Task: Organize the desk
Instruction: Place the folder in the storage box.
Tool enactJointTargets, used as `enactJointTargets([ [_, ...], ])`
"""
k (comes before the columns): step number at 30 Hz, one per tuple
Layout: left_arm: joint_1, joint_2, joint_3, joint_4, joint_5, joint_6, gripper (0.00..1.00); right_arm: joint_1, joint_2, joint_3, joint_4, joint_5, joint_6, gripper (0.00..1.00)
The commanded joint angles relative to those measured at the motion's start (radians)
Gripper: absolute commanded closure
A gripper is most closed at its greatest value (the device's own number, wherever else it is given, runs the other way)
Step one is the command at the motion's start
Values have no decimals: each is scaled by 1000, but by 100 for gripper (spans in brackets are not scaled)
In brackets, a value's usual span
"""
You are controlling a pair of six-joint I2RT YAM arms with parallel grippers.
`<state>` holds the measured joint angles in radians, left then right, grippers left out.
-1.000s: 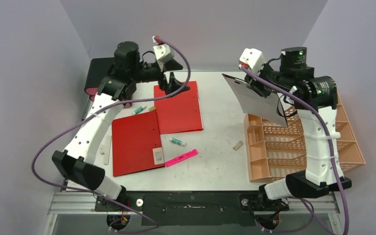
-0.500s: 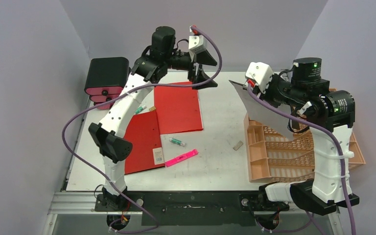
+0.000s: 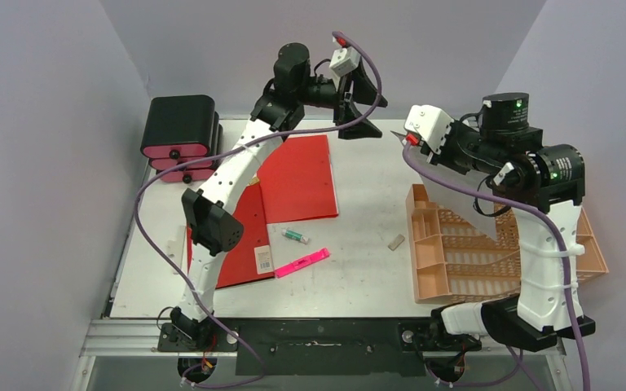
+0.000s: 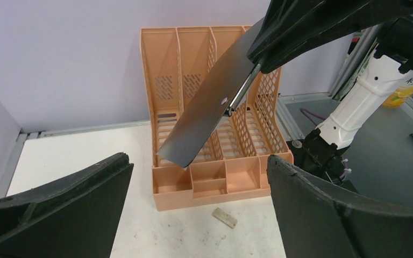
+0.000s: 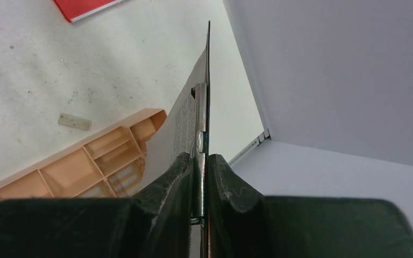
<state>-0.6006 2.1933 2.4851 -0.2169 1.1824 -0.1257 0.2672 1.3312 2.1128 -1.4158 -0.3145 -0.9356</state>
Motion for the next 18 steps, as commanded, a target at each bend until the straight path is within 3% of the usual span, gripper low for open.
enactJointTargets([
  [1, 10, 32, 16, 416, 77, -332, 4, -7, 32, 42, 50, 33, -62, 95],
  [3, 21, 34, -9, 499, 71, -407, 4, -6, 54, 59, 49, 34, -80, 95],
  [6, 47, 7, -49, 472, 43, -404, 4, -7, 94, 96, 34, 40, -109, 95],
  [13, 107, -94, -122, -29, -58, -10, 4, -14, 152, 102, 15, -12, -181, 95],
  [18, 111, -175, -193, -212, -133, 161, 4, -24, 190, 92, 15, -43, -234, 95],
])
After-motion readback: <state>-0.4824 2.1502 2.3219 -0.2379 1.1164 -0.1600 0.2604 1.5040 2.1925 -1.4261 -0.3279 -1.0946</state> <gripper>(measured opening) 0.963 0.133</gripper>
